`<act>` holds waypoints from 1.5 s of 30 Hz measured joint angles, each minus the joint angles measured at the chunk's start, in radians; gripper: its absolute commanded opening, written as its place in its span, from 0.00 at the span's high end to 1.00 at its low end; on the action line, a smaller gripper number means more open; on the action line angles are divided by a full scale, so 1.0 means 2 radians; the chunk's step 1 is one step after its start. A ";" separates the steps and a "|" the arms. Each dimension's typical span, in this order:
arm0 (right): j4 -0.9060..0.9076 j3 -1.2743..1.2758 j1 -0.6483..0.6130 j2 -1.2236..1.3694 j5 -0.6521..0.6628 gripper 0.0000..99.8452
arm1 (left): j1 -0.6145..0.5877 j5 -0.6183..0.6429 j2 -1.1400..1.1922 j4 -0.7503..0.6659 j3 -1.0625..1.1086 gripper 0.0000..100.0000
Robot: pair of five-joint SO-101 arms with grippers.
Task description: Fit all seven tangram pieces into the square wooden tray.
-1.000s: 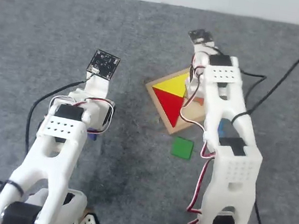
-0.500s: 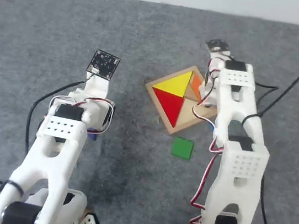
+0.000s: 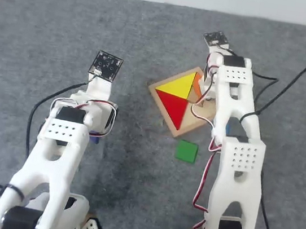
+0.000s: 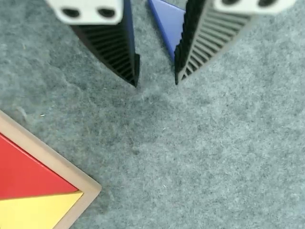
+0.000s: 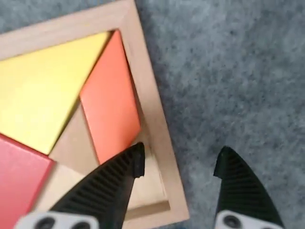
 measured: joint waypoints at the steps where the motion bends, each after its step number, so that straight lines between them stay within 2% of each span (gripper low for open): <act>1: 0.009 -0.007 0.000 0.000 0.000 0.74 | 0.000 0.000 0.000 0.000 0.000 0.87; 7: 0.071 -0.025 0.002 -0.001 0.000 0.74 | 0.000 0.000 0.000 0.000 0.000 0.87; 11: 0.090 0.008 0.011 -0.001 -0.001 0.75 | 0.000 0.000 0.000 0.000 0.000 0.87; 13: 0.089 0.023 0.015 -0.002 0.000 0.81 | 0.000 0.000 0.000 0.000 0.000 0.87; 17: 0.087 0.030 0.027 -0.003 0.000 1.00 | 0.000 0.000 0.000 0.000 0.000 0.87; 20: 0.094 0.031 0.038 -0.004 0.000 0.96 | 0.000 0.000 0.000 0.000 0.000 0.87; 29: 0.110 0.091 0.032 -0.027 -0.007 0.99 | 0.000 0.000 0.001 0.000 0.000 0.87; 33: 0.062 0.181 0.021 -0.084 -0.015 0.99 | 0.000 0.000 0.001 0.000 0.000 0.87; 40: -0.058 0.431 -0.009 -0.249 -0.017 0.99 | 0.000 0.000 0.001 0.000 0.000 0.87; 45: -0.068 0.507 -0.015 -0.315 -0.017 0.89 | 0.000 0.000 0.001 0.000 0.000 0.87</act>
